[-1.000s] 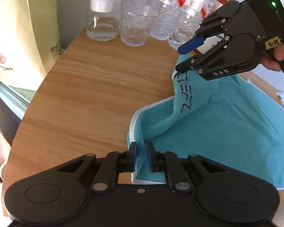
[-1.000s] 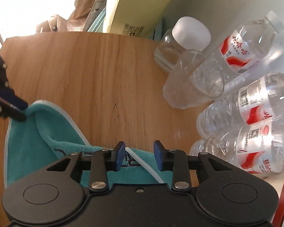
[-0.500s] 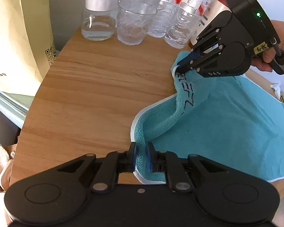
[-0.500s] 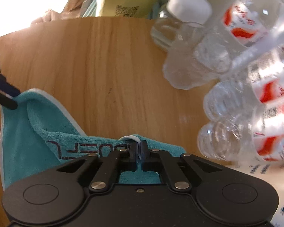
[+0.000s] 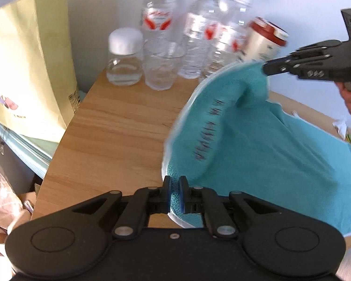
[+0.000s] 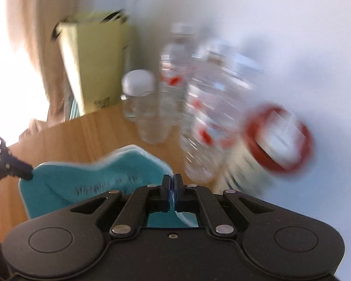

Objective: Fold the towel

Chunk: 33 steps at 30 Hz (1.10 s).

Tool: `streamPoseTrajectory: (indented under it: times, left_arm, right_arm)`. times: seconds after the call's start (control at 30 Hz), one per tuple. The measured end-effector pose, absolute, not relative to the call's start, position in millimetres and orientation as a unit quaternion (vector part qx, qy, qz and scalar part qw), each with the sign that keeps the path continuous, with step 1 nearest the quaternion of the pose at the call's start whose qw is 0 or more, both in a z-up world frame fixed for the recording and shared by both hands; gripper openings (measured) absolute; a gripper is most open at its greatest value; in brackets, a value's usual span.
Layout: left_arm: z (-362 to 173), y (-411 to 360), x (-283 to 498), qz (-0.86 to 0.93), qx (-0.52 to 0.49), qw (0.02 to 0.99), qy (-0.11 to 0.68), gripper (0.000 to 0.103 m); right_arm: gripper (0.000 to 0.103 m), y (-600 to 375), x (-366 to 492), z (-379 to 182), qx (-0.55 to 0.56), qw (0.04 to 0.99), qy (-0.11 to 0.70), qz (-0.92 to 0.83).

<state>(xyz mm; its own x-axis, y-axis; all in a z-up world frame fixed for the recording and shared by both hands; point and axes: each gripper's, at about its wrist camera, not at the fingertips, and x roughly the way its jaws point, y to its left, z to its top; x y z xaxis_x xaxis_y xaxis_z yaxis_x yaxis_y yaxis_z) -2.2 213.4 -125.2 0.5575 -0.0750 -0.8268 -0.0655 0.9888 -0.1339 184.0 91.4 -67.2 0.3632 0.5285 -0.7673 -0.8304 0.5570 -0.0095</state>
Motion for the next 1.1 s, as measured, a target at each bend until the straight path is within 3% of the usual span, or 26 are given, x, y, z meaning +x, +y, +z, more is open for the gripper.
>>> streamPoseTrajectory:
  times: [0.23,0.57,0.63,0.77,0.8,1.07,1.1]
  left_arm:
    - [-129.2,156.9,-22.9,0.0,-0.065,0.865,0.498,0.006]
    - [-144.9,136.3,-24.5,0.016,-0.063,0.857,0.512,0.007]
    - [-146.2,135.8,-22.2,0.006,-0.051,0.857,0.512,0.011]
    - [-151.8,125.4,-12.5,-0.025,-0.027,0.853,0.52,0.035]
    - [-152.7,123.1,-11.5,-0.026,-0.023,0.855,0.518,0.037]
    - [-179.0,110.0,5.4,-0.026,-0.005,0.844,0.536,0.037]
    - [-183.6,108.0,6.4,-0.02,0.003,0.843,0.538,0.033]
  right_arm:
    - [0.002,-10.6,172.1,-118.9,-0.145,0.806,0.446,0.362]
    - [0.002,-5.5,166.5,-122.5,-0.185,0.809,0.407,0.383]
    - [0.002,-0.8,171.7,-113.8,-0.194,0.807,0.4,0.389]
    - [0.002,8.6,177.6,-105.9,-0.193,0.809,0.391,0.395]
    - [0.002,10.3,178.1,-104.8,-0.193,0.809,0.389,0.396]
    - [0.002,13.7,181.5,-92.4,-0.175,0.814,0.38,0.403]
    - [0.002,13.5,181.7,-91.9,-0.173,0.815,0.38,0.403]
